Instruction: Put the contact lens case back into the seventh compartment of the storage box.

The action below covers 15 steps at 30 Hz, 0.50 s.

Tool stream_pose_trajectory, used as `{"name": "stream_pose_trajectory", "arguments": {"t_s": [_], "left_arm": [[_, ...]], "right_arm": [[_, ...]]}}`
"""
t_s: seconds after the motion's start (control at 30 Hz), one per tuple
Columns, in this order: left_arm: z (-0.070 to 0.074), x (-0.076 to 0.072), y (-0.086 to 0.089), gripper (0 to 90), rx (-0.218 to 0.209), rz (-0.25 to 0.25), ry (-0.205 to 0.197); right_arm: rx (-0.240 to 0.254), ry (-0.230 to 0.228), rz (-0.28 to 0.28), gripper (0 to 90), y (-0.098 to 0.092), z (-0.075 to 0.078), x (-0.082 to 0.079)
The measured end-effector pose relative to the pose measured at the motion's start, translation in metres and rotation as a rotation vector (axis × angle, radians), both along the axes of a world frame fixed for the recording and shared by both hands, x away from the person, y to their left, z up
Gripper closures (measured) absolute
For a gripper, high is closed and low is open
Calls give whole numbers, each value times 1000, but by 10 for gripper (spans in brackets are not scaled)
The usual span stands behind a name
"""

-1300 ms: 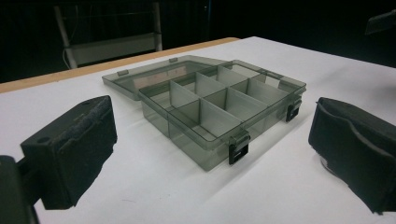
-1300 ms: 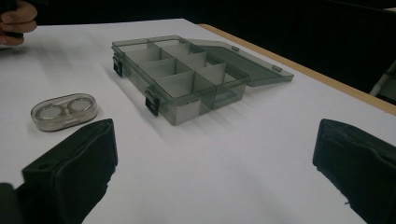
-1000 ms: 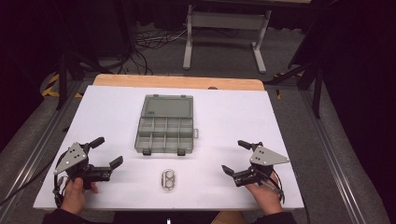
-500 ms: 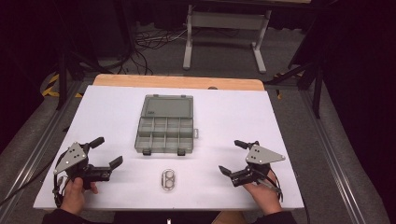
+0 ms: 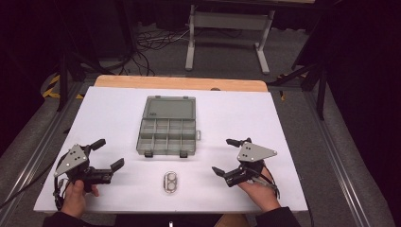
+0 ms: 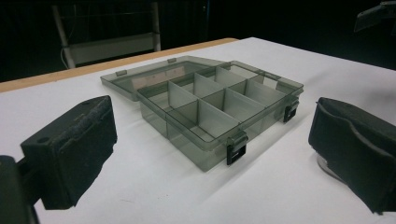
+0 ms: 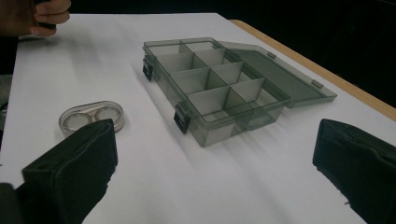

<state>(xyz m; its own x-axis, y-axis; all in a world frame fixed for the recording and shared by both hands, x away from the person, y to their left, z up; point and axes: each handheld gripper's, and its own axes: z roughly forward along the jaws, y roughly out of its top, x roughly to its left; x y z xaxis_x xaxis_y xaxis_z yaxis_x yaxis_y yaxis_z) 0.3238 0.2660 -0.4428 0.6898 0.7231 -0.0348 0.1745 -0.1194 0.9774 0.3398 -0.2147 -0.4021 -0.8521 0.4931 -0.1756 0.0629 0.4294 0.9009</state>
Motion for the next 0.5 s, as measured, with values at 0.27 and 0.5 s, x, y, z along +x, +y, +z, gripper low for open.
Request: {"name": "stream_pose_trajectory", "arguments": {"t_s": [0.27, 0.5], "left_arm": [[0, 0, 0, 19, -2, -4, 0], [0, 0, 0, 20, -2, -9, -1]], "right_arm": [[-22, 0, 50, 8, 19, 8, 5], [-47, -7, 100, 8, 39, 14, 9]]}}
